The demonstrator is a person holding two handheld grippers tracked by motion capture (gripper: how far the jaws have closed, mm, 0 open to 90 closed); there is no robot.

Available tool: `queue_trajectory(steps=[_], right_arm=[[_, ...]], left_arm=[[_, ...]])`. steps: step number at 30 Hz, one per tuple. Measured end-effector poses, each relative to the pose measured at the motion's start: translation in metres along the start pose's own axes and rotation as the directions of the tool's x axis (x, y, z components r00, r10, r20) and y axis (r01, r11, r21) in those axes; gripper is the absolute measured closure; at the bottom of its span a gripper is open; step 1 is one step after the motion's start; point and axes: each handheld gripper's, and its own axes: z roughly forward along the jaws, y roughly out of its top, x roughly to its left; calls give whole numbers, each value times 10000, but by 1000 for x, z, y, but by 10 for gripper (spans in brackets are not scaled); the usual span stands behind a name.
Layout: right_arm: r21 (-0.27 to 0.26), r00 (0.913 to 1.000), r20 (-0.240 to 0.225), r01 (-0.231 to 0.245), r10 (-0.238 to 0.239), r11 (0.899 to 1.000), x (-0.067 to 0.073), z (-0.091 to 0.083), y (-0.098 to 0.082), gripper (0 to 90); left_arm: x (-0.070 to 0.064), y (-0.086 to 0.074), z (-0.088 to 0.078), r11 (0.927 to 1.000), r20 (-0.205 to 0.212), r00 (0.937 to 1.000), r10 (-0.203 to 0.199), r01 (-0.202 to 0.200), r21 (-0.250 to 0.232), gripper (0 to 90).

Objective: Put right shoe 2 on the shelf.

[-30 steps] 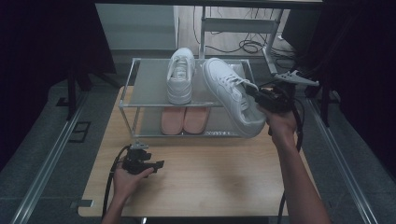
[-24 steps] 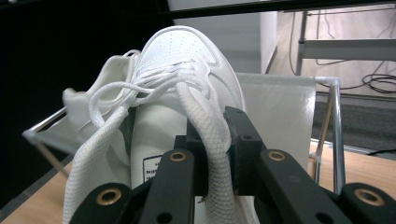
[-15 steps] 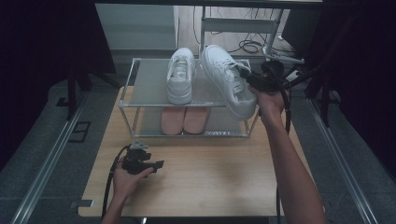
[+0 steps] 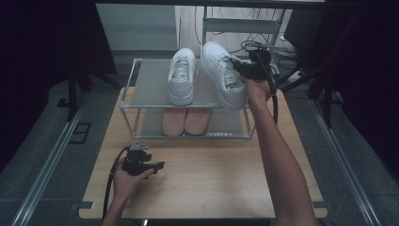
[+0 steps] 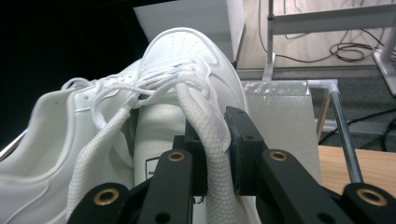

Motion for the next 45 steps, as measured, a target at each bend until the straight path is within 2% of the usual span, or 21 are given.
queue_trajectory(steps=[11, 12, 16, 22, 27, 30, 34, 37, 40, 45], right_arm=[[522, 9962, 839, -262, 218, 9983, 15, 36, 10, 799], [555, 9953, 930, -323, 270, 9979, 16, 40, 9, 799], [709, 9906, 1311, -483, 387, 9963, 18, 55, 7, 793], [827, 9908, 1221, -680, 576, 9943, 15, 66, 6, 781], [941, 9951, 861, -558, 477, 9940, 12, 71, 5, 707], [874, 9977, 465, -541, 502, 9947, 9, 66, 5, 600], [350, 9992, 386, -116, 103, 9993, 7, 50, 8, 580], [47, 9993, 177, 327, -328, 9995, 4, 33, 10, 625], [-100, 9980, -48, 636, -637, 9979, -2, 16, 9, 709], [-178, 9903, -525, 1282, -1290, 9916, -13, -8, -2, 834]], left_arm=[[1, 0, -1, 10000, 69, 10000, 0, 0, -96, 326], [1, 0, -2, 9999, 54, 9999, -113, 114, -91, 326], [2, 0, -3, 9998, 63, 10000, -48, 49, -177, 326], [3, -1, -1, 10000, 107, 9999, -43, 44, -90, 326], [4, -1, -1, 10000, 46, 10000, -9, 9, -85, 326], [3, -1, -1, 10000, 36, 10000, 12, -12, -47, 326], [2, -1, -1, 10000, 13, 10000, -25, 25, -15, 326], [2, -1, -2, 10000, -7, 10000, 10, -10, -88, 326], [2, -1, -3, 9999, -31, 10000, -56, 56, -84, 326], [0, 0, -3, 10000, -52, 10000, -2, 1, -75, 326]])
